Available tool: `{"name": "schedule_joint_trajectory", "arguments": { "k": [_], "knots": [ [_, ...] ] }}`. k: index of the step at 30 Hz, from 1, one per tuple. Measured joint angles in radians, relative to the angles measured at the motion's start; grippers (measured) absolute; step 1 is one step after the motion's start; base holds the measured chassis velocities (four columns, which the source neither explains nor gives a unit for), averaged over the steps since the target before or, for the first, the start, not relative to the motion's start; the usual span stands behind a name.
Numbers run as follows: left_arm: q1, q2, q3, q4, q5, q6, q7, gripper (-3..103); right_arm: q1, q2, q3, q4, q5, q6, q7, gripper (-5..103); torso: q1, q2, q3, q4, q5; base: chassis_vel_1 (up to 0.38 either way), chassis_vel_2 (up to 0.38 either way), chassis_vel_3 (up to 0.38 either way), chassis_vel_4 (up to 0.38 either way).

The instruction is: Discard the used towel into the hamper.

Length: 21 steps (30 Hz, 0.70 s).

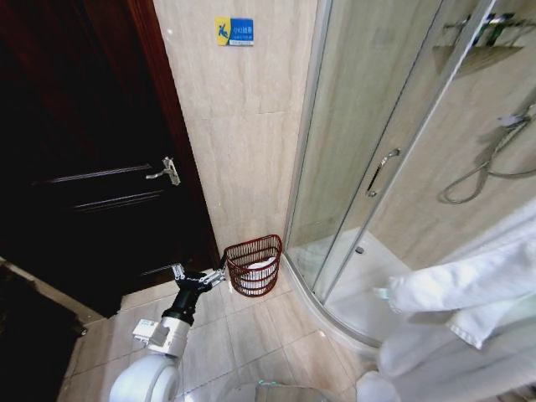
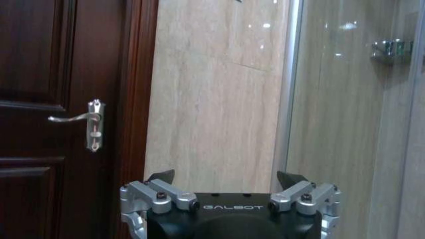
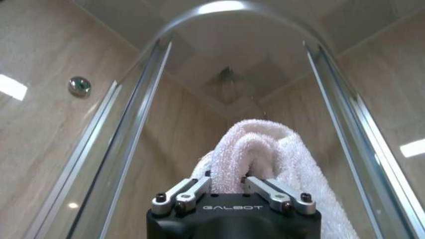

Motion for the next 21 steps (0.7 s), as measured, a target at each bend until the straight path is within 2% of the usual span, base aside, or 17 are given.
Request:
{"name": "schedule_joint_trajectory", "arguments": {
  "k": [7, 21],
  "knots": [
    [0.000, 0.000, 0.000, 0.000, 0.000, 0.000, 0.000, 100, -0.009, 0.033, -0.024, -0.011, -0.021, 0.013, -0.009, 10, 0.000, 0.000, 0.000, 0.0000, 0.0000, 0.000, 0.000, 0.000, 0.000],
    [0.000, 0.000, 0.000, 0.000, 0.000, 0.000, 0.000, 100, -0.002, 0.023, -0.022, -0.017, -0.031, 0.044, -0.011, 10, 0.000, 0.000, 0.000, 0.0000, -0.0001, 0.000, 0.000, 0.000, 0.000]
  ]
}}
